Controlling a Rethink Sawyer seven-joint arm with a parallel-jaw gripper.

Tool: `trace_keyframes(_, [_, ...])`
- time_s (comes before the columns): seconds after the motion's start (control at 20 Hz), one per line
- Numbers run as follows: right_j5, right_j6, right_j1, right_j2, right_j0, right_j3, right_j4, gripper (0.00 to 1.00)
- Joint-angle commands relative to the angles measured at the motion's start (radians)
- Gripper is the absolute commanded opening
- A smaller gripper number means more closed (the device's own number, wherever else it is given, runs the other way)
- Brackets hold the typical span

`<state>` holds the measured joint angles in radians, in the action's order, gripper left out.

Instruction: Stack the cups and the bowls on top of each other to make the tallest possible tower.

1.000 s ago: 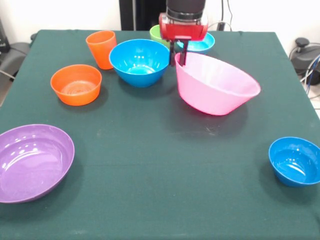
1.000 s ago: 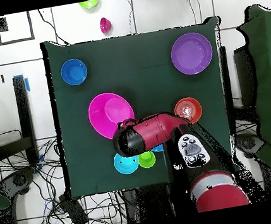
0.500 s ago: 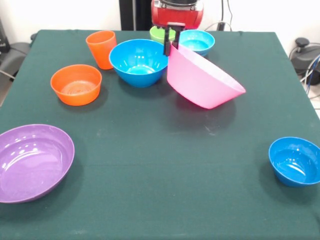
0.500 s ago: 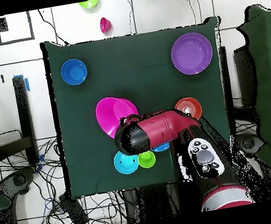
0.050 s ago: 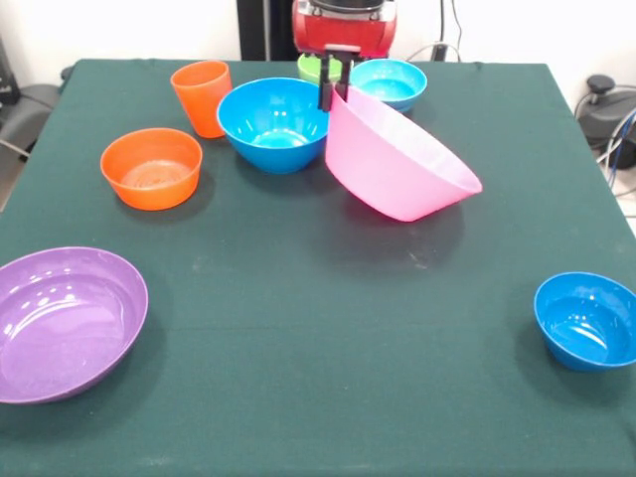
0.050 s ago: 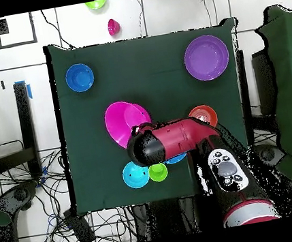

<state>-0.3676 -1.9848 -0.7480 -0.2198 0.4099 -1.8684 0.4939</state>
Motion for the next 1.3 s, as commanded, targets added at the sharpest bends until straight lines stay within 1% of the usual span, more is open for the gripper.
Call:
trace_keyframes(0.05, [-0.095, 0.172, 0.083, -0.122, 0.071, 0.037, 0.051, 0.00])
trace_keyframes(0.15, [-0.093, 0.201, 0.108, -0.145, 0.108, 0.056, 0.063, 0.00])
trace_keyframes(0.3, [-0.111, 0.266, 0.180, -0.194, 0.174, 0.119, 0.081, 0.00])
trace_keyframes(0.5, [-0.153, 0.320, 0.252, -0.210, 0.213, 0.220, 0.129, 0.00])
trace_keyframes(0.55, [-0.160, 0.330, 0.260, -0.214, 0.220, 0.237, 0.141, 0.00])
trace_keyframes(0.7, [-0.206, 0.368, 0.274, -0.241, 0.242, 0.277, 0.156, 0.00])
trace_keyframes(0.8, [-0.234, 0.385, 0.274, -0.261, 0.260, 0.285, 0.156, 0.00])
trace_keyframes(1.05, [-0.264, 0.408, 0.280, -0.302, 0.301, 0.286, 0.170, 0.00])
trace_keyframes(1.2, [-0.270, 0.402, 0.272, -0.310, 0.307, 0.277, 0.178, 0.00])
trace_keyframes(1.3, [-0.277, 0.391, 0.258, -0.309, 0.300, 0.273, 0.182, 0.00])
